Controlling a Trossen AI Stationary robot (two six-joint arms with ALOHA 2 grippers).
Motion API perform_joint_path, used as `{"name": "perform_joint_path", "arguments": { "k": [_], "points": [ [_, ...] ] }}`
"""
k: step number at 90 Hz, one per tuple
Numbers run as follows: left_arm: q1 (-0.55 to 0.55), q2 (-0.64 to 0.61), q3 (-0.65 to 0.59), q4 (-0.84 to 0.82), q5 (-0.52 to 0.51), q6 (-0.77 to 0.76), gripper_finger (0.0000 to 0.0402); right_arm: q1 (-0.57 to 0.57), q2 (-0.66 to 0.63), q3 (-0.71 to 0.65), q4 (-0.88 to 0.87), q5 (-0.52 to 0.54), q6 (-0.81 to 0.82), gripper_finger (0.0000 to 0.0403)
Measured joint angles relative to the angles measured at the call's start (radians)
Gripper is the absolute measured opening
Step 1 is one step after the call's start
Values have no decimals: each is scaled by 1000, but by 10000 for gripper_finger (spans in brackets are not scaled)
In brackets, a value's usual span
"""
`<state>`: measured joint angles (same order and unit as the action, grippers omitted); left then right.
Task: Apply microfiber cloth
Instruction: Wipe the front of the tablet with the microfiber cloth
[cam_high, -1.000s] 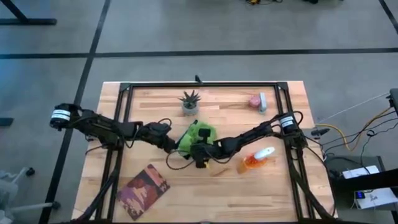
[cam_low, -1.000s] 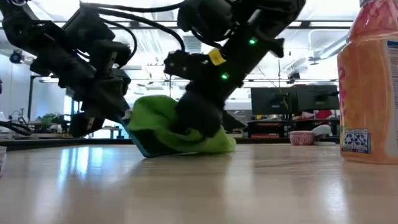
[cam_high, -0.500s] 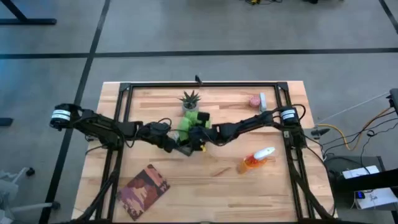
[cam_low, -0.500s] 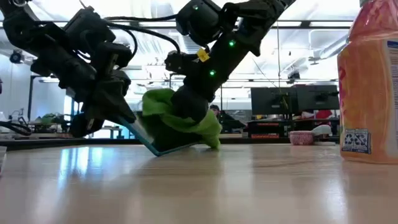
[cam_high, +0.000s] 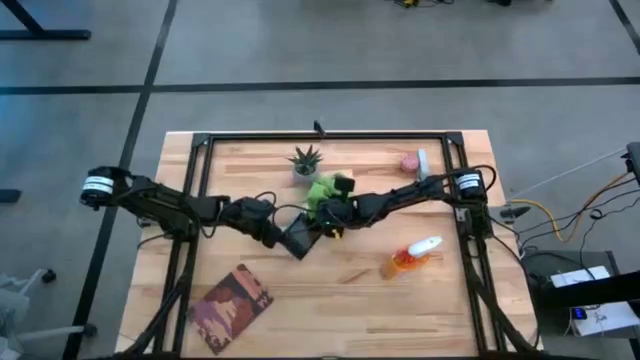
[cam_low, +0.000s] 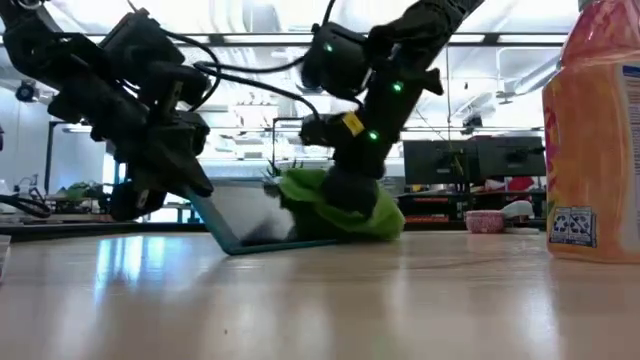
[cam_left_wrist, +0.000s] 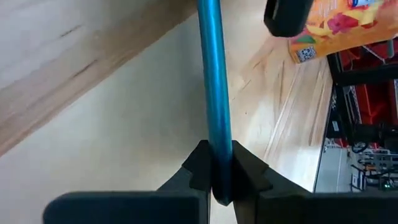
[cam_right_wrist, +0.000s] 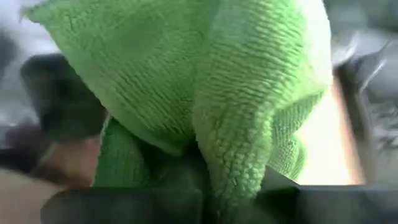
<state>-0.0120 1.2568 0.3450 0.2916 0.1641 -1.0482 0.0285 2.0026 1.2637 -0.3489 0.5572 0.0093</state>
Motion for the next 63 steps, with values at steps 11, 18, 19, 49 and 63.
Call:
{"name": "perform_joint_path", "arguments": {
  "k": [11,18,19,49,63],
  "points": [
    [-1,0,0,-4,7,1,12,48,0,-28,-6,8,53,3],
    [-1,0,-1,-4,7,2,12,77,0,-38,-15,13,81,3],
    [-1,0,-1,-4,7,2,12,81,0,-38,-18,13,85,3],
    [1,0,-1,6,-7,6,11,184,-4,-33,-210,-22,124,3],
    [4,0,-1,6,-25,-4,11,211,-32,-32,-278,-43,109,3]
  ]
}}
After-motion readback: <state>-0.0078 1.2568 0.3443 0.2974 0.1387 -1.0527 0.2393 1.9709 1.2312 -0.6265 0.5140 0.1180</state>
